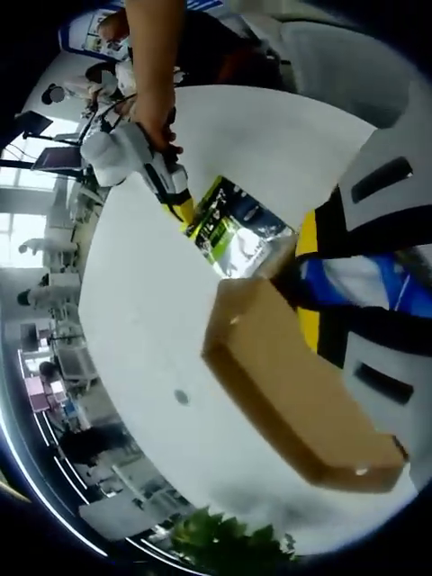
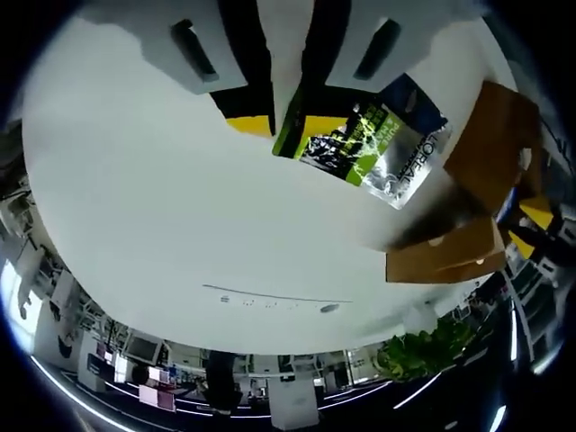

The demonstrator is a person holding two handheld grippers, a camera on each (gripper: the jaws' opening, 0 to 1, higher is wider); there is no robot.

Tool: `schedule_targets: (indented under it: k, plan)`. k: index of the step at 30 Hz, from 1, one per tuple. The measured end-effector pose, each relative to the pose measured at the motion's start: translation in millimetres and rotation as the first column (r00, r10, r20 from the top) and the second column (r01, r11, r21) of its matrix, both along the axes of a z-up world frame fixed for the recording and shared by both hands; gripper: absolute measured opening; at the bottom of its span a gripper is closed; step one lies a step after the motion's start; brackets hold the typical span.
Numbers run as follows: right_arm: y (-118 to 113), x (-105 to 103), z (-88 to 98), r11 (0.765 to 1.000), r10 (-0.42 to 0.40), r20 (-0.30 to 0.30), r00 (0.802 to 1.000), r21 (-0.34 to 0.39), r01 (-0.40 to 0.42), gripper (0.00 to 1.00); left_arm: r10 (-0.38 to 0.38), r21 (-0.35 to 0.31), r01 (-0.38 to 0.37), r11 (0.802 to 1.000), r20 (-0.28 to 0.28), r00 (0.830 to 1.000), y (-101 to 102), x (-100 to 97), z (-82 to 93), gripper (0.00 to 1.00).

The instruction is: Operate the shoe box by opening the lid, removing the specified soft item, and placing it in the target area until the item is outside and the box remains undamaged.

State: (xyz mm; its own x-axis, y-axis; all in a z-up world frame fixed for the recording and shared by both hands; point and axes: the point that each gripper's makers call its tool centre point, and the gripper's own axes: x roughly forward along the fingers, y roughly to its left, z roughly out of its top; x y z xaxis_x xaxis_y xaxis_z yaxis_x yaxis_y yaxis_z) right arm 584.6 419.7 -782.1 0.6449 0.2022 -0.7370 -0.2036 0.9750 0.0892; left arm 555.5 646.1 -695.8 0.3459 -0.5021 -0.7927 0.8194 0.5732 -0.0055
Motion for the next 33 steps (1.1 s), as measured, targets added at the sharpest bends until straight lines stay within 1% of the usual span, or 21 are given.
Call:
schedule_targets:
  k: [2, 6, 8, 15, 21, 24, 27, 33]
  plan:
    - [-0.1, -0.6, 3.9, 1.000, 0.003, 0.009, 1.000, -0.003, -0.003, 0.13, 0.016, -0.001, -0.016, 1.000, 0.001, 1.000, 7.8, 0.1, -0.7, 0.18]
    - [1.3, -2.3, 12.7, 1.000, 0.020, 0.027, 0.999, -0.015, -0.019, 0.16, 0.043, -0.001, -0.043, 0.999, 0.005, 0.999, 23.8, -0.1, -0.4, 0.19]
    - [2.7, -2.9, 18.1, 1.000, 0.020, 0.036, 0.999, -0.010, -0.019, 0.17, 0.055, -0.002, -0.055, 0.999, 0.009, 0.998, 30.3, 0.2, 0.5, 0.20]
    - [20.4, -11.0, 39.7, 0.999, 0.052, 0.068, 0.996, 0.004, -0.052, 0.26, 0.110, -0.011, -0.110, 0.994, 0.026, 0.994, 59.7, 2.0, 5.2, 0.23]
    - [45.9, -19.9, 60.9, 0.995, 0.092, 0.098, 0.991, 0.026, -0.095, 0.32, 0.163, -0.019, -0.162, 0.987, 0.035, 0.986, 85.4, 0.4, 7.4, 0.25]
    - [56.6, -23.5, 69.6, 0.993, 0.109, 0.110, 0.988, 0.035, -0.114, 0.34, 0.184, -0.015, -0.184, 0.983, 0.039, 0.982, 100.6, -1.7, 6.8, 0.26]
    - [72.1, -27.8, 80.3, 0.989, 0.135, 0.124, 0.983, 0.048, -0.142, 0.37, 0.210, -0.020, -0.209, 0.978, 0.038, 0.977, 113.6, -3.5, 7.4, 0.26]
    - [100.7, -35.6, 93.3, 0.980, 0.176, 0.140, 0.974, 0.070, -0.187, 0.40, 0.251, -0.024, -0.250, 0.968, 0.038, 0.967, 139.8, -8.4, 7.5, 0.27]
